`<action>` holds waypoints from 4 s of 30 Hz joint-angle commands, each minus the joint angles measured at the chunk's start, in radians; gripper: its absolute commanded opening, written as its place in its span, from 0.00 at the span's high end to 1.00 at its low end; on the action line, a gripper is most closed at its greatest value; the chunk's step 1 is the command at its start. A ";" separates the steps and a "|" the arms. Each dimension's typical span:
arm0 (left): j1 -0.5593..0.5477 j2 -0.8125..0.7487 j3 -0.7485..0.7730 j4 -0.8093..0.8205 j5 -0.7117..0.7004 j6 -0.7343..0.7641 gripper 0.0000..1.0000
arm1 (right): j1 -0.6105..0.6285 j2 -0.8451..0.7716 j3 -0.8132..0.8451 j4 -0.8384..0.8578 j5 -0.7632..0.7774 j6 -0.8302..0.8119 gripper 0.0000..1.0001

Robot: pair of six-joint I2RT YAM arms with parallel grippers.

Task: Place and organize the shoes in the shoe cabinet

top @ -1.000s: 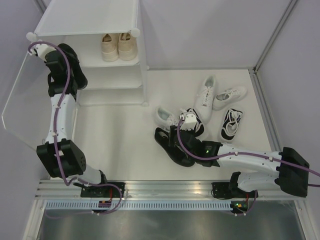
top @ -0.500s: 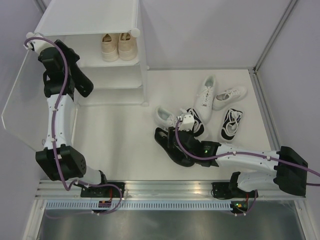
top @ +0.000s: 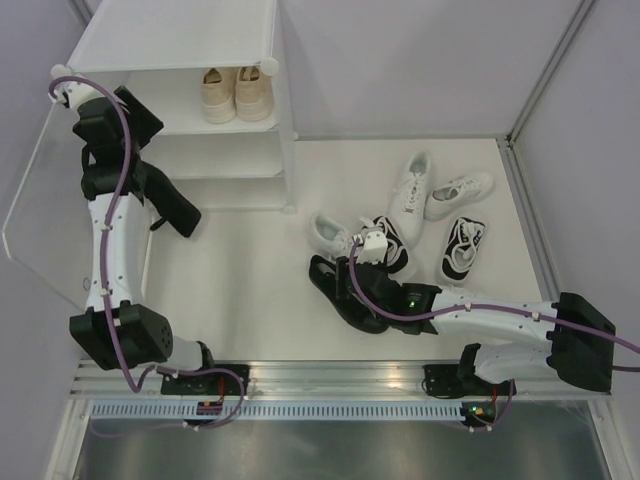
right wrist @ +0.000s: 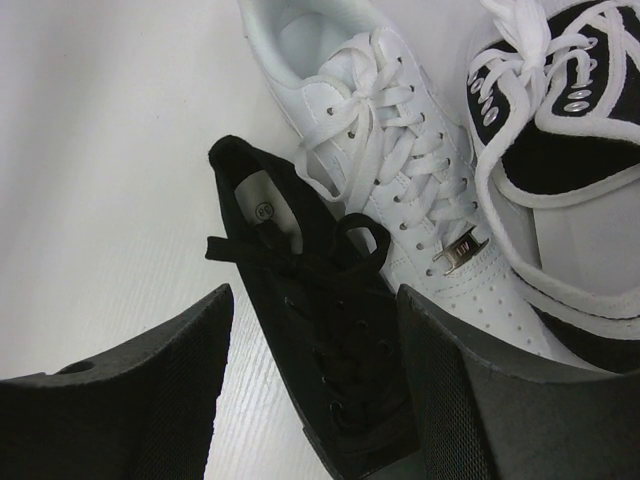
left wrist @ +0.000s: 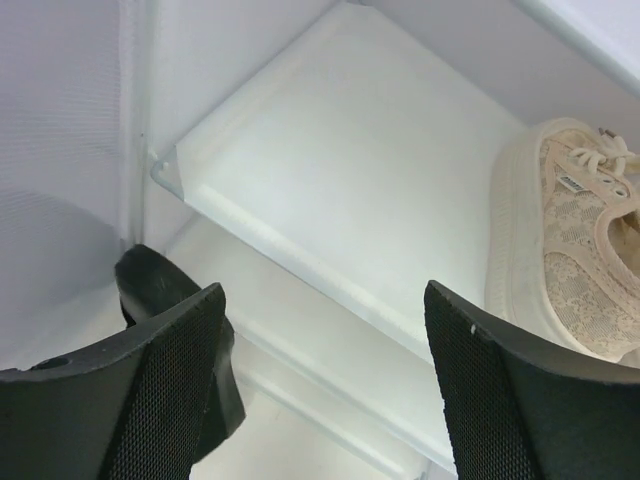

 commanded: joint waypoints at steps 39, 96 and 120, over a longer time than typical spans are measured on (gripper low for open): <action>-0.001 0.053 -0.918 0.832 0.050 -0.241 0.25 | 0.001 -0.012 -0.071 0.130 -0.050 -0.092 0.29; -0.242 -0.106 -0.866 -0.168 0.334 -0.163 0.94 | 0.003 -0.033 -0.096 0.122 -0.066 -0.072 0.30; -0.448 -0.304 -0.961 -0.063 0.090 -0.105 0.34 | 0.001 -0.053 -0.119 0.118 -0.083 -0.052 0.30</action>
